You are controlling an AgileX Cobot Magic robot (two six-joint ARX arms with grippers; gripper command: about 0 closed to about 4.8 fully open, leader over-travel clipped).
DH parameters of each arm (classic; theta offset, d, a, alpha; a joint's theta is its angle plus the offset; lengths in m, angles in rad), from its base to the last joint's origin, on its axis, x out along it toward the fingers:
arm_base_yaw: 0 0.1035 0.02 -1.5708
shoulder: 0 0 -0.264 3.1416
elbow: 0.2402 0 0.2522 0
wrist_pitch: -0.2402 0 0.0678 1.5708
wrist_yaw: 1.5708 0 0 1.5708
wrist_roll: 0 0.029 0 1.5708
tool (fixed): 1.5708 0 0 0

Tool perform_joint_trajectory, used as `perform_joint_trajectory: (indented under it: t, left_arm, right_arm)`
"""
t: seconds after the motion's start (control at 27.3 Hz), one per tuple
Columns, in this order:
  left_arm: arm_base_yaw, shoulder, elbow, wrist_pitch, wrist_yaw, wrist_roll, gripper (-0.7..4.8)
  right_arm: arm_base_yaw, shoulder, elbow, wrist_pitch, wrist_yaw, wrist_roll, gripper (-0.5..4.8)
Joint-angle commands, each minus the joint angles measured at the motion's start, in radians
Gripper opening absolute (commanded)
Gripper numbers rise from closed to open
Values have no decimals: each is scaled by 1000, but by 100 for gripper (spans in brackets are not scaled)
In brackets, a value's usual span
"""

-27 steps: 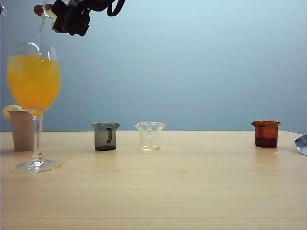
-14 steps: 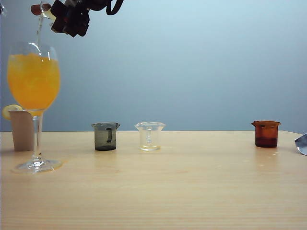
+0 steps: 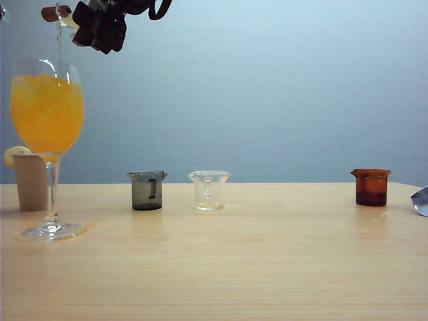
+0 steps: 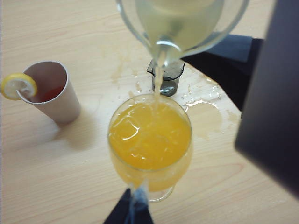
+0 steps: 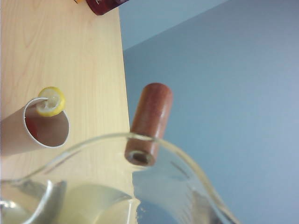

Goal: Pick up the third measuring cup from the left, pour the pineapple juice inside into the goblet, and finally put the measuring cup back in its original place.

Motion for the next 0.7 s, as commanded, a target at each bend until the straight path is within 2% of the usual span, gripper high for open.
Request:
perform_joint_trajectory:
  t: [0.04,0.18,0.7]
  left_arm:
    - [1,-2,3,9,4,-1,-4]
    - [1,-2,3,9,4,-1,-4]
    - [1,-2,3,9,4,-1,-4]
  right_arm:
    - [4,-9,8,26,1,-6,241]
    - [5,-9,8,26,1,-53,241]
    - [7,-9,8,26,1,-107,241]
